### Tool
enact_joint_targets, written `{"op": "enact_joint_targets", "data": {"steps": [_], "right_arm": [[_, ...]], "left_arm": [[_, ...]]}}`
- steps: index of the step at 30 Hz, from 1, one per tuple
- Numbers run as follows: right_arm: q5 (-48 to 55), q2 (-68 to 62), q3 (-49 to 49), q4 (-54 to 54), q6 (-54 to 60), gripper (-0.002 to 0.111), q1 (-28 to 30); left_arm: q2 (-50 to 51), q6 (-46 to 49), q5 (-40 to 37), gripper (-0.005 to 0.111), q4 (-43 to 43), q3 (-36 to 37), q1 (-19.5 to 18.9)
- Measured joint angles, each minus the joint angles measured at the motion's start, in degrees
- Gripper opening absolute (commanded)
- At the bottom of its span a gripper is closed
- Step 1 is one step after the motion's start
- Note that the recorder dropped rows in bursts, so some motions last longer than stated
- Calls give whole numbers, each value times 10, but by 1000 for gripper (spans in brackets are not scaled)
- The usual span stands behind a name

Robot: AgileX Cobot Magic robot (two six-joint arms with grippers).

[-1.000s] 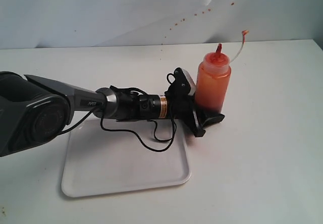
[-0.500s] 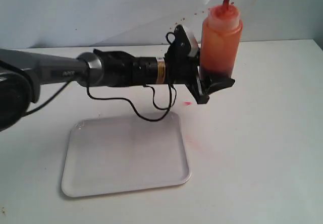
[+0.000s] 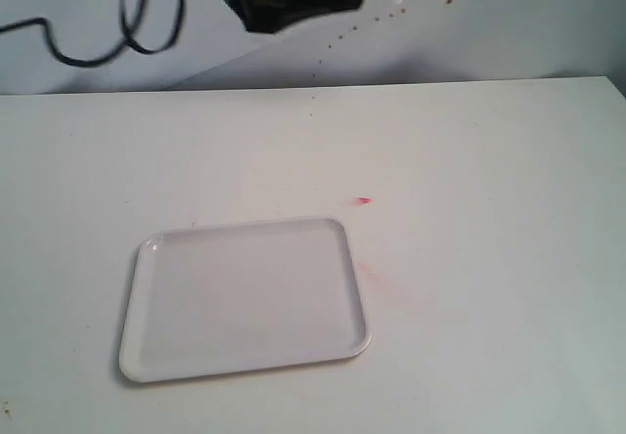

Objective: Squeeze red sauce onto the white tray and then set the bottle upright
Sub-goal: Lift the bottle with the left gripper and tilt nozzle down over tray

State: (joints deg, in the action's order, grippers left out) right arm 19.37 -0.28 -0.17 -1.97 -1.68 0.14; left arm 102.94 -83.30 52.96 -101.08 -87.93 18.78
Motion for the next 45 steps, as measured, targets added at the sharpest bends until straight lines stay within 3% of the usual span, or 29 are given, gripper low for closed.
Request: {"op": "enact_joint_targets", "data": {"steps": [5, 13, 18, 27, 35, 37, 41, 43, 45], "right_arm": [[0, 0, 0, 0, 0, 0, 0], [0, 0, 0, 0, 0, 0, 0], [0, 0, 0, 0, 0, 0, 0], [0, 0, 0, 0, 0, 0, 0], [0, 0, 0, 0, 0, 0, 0], [0, 0, 0, 0, 0, 0, 0], [0, 0, 0, 0, 0, 0, 0], [0, 0, 0, 0, 0, 0, 0], [0, 0, 0, 0, 0, 0, 0]], "left_arm": [[-144, -12, -34, 0, -2, 103, -52], [-337, 46, -243, 0, -2, 290, -136], [-414, 137, -351, 0, -1, 393, -142], [-441, 209, -442, 0, 0, 548, -142], [-441, 264, -502, 0, 1, 561, -142], [-441, 309, -533, 0, 2, 561, -121], [-436, 390, -700, 0, 3, 561, -9], [-406, 467, -800, 0, 5, 561, 56], [-358, 530, -867, 0, 10, 553, 96]]}}
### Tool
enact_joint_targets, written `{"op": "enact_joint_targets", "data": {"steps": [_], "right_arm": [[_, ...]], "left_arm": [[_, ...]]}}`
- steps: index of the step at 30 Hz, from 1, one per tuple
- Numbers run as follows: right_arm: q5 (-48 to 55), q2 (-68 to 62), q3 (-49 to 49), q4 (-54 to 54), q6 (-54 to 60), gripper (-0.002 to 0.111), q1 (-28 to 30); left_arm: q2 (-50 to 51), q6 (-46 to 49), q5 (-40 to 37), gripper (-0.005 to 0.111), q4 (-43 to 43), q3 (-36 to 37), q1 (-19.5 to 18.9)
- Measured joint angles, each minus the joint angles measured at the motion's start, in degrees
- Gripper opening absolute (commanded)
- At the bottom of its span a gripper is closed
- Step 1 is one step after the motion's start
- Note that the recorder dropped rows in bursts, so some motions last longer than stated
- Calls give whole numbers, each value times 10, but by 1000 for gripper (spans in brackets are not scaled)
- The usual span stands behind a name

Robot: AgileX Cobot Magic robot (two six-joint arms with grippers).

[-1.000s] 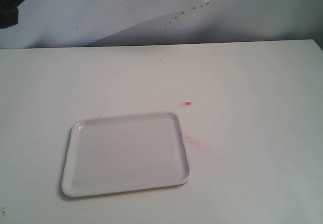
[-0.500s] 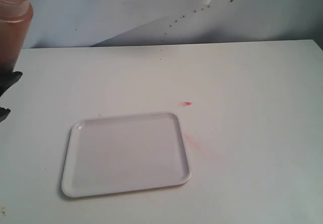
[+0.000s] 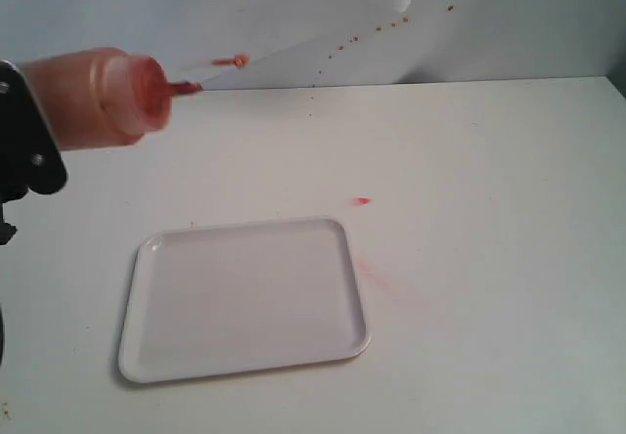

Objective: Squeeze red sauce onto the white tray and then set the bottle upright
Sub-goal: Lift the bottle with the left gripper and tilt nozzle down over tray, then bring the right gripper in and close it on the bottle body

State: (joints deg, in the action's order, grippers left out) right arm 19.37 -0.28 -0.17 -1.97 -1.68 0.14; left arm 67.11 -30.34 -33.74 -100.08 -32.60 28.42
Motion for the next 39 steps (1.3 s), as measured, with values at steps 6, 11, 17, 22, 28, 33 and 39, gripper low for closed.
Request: {"op": "enact_joint_targets", "data": {"steps": [6, 11, 17, 22, 28, 33, 39], "right_arm": [[0, 0, 0, 0, 0, 0, 0], [0, 0, 0, 0, 0, 0, 0], [0, 0, 0, -3, 0, 0, 0], [-29, 0, 0, -15, 0, 0, 0], [-200, 0, 0, 114, -6, 0, 0], [-301, 0, 0, 183, -77, 0, 0], [-323, -20, -23, -35, -291, 0, -48]], "left_arm": [[142, 152, -143, 0, 8, -98, 48], [171, 291, -165, 0, 8, -128, 49], [174, 396, -165, 0, 8, -130, 49], [175, 469, -161, 0, 8, -130, 49], [175, 531, -127, 0, 9, -130, 49], [175, 571, -117, 0, 9, -130, 61], [175, 593, -92, 0, 11, -130, 96]]}}
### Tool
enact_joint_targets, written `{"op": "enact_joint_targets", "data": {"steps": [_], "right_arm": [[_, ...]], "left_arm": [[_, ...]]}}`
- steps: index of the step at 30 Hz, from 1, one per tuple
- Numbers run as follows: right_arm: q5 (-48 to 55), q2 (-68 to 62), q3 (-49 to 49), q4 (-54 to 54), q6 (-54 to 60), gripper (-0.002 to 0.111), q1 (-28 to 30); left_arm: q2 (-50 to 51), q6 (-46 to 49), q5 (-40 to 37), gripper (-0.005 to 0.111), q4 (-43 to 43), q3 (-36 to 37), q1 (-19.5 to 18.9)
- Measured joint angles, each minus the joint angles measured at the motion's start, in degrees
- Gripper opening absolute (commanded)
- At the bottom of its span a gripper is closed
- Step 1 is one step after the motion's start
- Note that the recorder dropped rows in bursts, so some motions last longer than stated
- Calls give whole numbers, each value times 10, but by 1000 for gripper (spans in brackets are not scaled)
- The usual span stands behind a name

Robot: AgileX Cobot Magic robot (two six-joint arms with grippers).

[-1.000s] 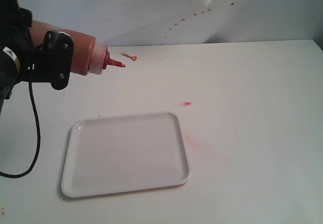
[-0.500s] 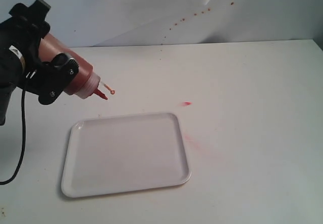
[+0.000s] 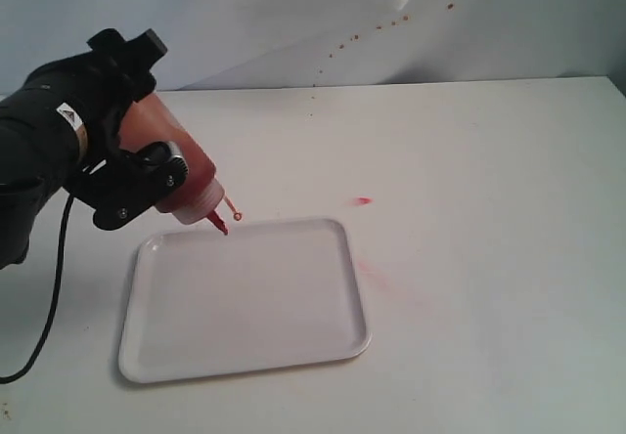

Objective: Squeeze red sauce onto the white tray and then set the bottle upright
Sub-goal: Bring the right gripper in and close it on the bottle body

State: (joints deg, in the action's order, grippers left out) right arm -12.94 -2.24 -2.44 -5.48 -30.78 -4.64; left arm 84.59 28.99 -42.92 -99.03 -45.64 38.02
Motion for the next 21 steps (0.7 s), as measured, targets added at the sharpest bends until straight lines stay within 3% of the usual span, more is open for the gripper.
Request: {"op": "enact_joint_targets", "data": {"steps": [6, 14, 17, 21], "right_arm": [[-160, -153, -107, -340, -210, 0, -75], [-224, -497, -305, -531, -321, 2, -100], [-254, -631, -371, -569, -330, 18, -101], [-284, -780, -440, -595, -351, 54, -102]], "left_arm": [[0, 7, 3, 0, 0, 0, 9], [0, 16, 3, 0, 0, 0, 9], [0, 17, 3, 0, 0, 0, 9], [0, 18, 3, 0, 0, 0, 9]]}}
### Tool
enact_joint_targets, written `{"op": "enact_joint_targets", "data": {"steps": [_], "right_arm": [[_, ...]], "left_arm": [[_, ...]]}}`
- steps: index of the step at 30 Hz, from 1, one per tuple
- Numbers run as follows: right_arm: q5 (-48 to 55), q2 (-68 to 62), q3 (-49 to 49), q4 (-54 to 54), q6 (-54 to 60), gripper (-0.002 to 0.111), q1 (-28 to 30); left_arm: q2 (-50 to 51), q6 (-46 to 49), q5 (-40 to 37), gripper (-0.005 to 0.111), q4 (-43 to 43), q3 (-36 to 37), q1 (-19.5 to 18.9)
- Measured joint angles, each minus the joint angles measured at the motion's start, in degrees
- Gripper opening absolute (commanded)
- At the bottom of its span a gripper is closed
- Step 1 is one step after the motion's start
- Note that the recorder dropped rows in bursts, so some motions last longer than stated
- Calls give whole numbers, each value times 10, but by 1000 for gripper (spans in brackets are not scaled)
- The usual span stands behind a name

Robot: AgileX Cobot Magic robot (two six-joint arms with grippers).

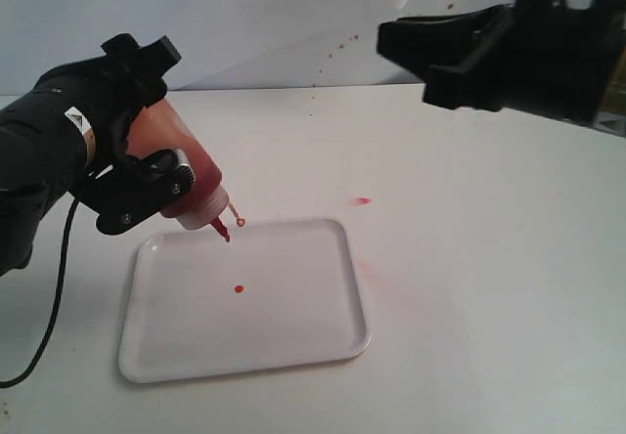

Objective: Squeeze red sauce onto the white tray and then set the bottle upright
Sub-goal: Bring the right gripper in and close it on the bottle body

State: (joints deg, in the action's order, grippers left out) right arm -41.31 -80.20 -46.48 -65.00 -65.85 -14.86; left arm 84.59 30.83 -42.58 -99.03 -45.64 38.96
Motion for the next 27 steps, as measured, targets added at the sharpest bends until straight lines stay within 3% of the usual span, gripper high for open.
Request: {"op": "enact_joint_targets", "data": {"steps": [3, 5, 11, 27], "right_arm": [[-26, -87, -52, -11, -5, 84, 0], [-35, -138, -86, -53, -7, 90, -1], [-48, -252, -180, -198, -22, 91, -37], [-61, -370, -361, -313, -122, 90, -173]], "left_arm": [[0, 0, 0, 0, 0, 0, 0], [0, 0, 0, 0, 0, 0, 0], [0, 0, 0, 0, 0, 0, 0], [0, 1, -2, 0, 0, 0, 0]]}}
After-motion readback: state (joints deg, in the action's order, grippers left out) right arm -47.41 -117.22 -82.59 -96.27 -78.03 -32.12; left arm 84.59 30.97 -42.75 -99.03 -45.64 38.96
